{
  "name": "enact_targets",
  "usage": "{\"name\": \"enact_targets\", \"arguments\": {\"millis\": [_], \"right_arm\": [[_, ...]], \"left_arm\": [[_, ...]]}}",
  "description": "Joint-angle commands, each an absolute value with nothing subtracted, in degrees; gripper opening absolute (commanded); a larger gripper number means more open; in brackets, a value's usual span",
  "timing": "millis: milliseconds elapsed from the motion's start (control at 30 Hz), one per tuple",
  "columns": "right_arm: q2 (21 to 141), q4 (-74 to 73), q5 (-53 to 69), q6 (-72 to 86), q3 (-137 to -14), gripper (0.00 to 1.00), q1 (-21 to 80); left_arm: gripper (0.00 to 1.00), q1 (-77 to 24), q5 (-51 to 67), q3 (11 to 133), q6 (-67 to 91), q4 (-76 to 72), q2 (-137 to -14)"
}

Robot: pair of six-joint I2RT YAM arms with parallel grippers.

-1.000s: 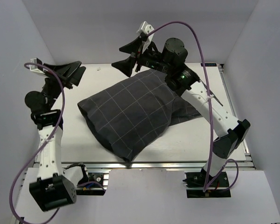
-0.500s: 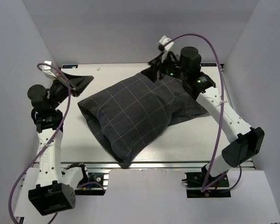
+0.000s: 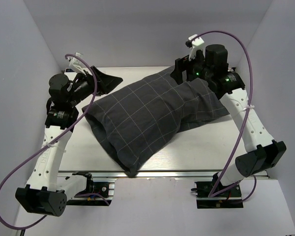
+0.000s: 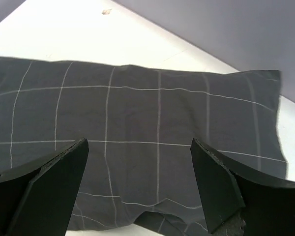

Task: Put the pillow into the pillowcase

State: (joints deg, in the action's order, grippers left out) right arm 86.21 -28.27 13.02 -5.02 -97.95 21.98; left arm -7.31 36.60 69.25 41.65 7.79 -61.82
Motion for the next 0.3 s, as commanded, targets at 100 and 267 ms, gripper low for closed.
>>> {"name": "enact_targets", "arguments": {"millis": [100,267], "right_arm": [[83.2,-32.6,8.3,-4.1,-99.1,0.89,21.9],[79.5,-28.2,8.5,-3.9,-93.5,0.9,21.9]], "left_arm": [[0.98,-7.6,33.5,67.4,35.8,9.1,-56.8],[0.98,-7.6,33.0,68.3,34.0,8.4,-56.2]]}}
